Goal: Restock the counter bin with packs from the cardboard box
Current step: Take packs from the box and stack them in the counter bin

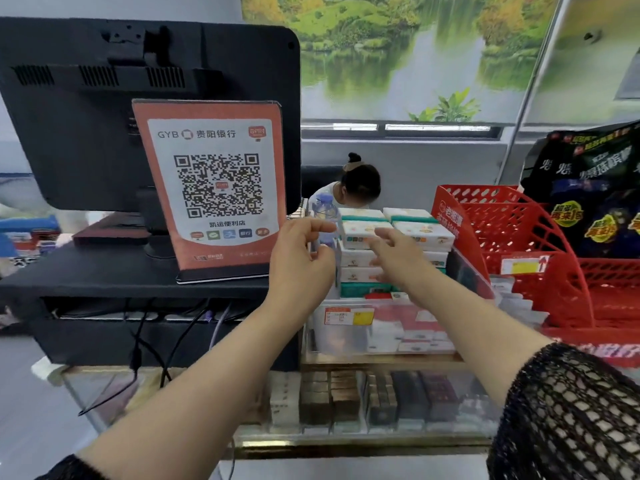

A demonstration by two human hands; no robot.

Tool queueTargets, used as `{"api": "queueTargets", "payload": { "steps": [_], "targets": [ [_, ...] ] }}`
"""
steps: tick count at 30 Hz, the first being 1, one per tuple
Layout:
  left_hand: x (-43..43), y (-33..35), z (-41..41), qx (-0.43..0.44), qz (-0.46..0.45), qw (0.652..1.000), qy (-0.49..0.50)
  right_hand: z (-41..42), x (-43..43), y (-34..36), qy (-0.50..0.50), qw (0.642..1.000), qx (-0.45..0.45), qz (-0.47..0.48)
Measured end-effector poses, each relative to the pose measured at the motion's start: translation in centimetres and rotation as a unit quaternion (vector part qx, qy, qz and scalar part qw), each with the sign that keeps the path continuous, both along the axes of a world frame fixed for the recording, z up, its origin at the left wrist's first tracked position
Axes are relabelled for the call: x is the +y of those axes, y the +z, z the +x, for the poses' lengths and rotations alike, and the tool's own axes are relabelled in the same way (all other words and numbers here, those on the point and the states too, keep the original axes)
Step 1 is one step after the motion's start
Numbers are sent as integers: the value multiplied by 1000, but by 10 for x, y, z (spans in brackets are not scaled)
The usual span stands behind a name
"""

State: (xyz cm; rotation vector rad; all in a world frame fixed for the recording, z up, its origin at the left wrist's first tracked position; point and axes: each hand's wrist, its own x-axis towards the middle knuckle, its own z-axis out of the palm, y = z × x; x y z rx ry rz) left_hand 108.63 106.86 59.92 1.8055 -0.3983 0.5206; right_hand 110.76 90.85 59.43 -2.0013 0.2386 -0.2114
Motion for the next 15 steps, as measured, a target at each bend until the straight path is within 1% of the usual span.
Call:
{"api": "queueTargets", "payload": {
  "steps": [2, 5, 9, 12, 15],
  "targets": [
    [5, 0, -5, 15, -4, 1000, -13, -13, 13, 6, -24, 998, -36, 42],
    [13, -2, -16, 30, -13, 999, -31, -31, 33, 11, -50, 992, -94, 61],
    [25, -14, -38, 49, -27, 997, -44, -65, 64, 5, -69, 982, -135, 115],
    [38, -34, -58, 68, -13, 997, -24, -93, 84, -14, -57, 979, -164, 109],
    [53, -69, -79, 82, 3, 997, 5, -118, 99, -38, -54, 975, -179, 124]
  ]
}}
